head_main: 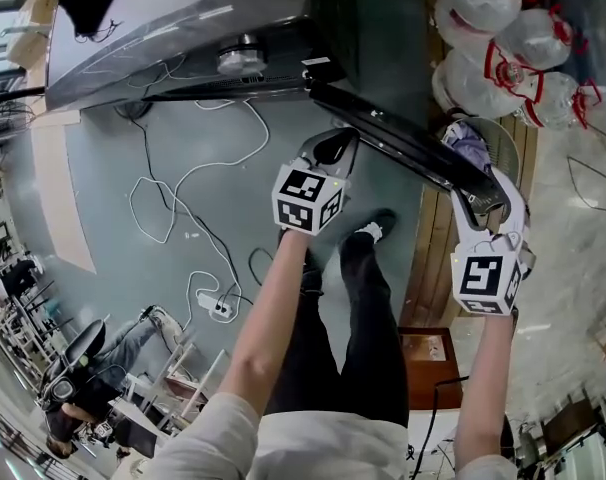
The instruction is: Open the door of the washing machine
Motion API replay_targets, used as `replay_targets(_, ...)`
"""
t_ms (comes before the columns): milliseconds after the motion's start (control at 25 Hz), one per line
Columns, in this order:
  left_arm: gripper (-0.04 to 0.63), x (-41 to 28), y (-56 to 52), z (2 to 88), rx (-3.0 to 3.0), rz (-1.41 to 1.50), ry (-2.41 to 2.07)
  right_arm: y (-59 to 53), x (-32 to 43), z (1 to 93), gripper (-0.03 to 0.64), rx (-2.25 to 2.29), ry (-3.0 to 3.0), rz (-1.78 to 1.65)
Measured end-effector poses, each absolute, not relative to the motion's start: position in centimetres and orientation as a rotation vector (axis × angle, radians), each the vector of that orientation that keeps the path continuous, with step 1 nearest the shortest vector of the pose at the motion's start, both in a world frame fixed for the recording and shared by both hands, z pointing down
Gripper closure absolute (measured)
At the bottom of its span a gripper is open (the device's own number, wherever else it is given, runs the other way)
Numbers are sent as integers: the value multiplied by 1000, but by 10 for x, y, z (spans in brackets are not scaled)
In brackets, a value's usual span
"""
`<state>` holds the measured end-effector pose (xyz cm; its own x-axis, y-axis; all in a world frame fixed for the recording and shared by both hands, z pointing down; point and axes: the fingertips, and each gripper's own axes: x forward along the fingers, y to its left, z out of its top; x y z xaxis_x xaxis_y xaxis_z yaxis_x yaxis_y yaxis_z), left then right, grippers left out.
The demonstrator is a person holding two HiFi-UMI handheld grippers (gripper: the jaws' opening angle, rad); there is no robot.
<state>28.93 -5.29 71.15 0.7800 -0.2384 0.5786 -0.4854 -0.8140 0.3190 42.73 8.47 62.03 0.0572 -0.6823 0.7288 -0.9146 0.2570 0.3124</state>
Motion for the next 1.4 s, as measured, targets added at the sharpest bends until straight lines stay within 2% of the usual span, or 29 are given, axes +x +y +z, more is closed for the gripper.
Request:
replay_targets(240,538,288,-53,713,2510,716,-568,101,396,581,354,1580,-1752,412)
replay_targets(520,537,245,-31,692,2527,700,-515,127,299,571,354,1726,-1867,587)
replay_targets(680,537,177,-7,663,2531,717,-478,147,240,558,354,1879,-1852,711)
replay_targets(840,537,73,-1,615,2458,655,-594,155,184,548,354,2062,-1852,907)
replay_targets(1120,537,-99,9,524,2398,693,-721,135,59,495,355,2018,-1894,1014)
replay_targets(1400,538,-147,5,475,2352,607,-806,74,-23,466,356,1860,-2041,918)
